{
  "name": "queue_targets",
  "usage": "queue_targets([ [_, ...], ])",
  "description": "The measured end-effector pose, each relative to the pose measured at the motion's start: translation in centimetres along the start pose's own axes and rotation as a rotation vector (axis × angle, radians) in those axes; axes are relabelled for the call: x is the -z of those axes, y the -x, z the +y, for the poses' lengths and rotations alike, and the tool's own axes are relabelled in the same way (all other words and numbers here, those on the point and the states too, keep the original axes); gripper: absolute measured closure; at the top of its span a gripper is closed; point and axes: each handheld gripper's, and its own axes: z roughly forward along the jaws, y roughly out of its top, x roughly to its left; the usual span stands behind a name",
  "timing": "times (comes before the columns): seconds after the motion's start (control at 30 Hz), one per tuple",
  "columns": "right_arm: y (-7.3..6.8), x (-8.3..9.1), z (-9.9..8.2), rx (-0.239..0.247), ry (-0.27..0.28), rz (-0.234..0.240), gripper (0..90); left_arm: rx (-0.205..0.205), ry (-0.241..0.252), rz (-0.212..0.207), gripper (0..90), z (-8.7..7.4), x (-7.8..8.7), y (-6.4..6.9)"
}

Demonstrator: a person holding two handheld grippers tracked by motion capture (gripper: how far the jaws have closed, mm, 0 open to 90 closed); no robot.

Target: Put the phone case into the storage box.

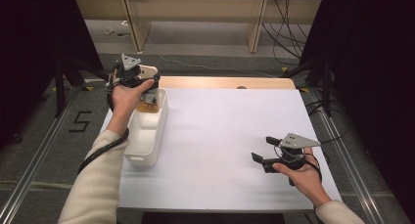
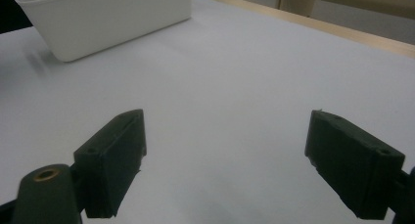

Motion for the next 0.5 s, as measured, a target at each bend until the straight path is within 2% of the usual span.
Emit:
queue_targets([
  [0.5, -0.01, 0.00, -0.01, 0.000, -0.001, 0.001, 16.2, 0.001, 0.005, -0.001, 10.8, 0.23, -0.38, -0.18],
])
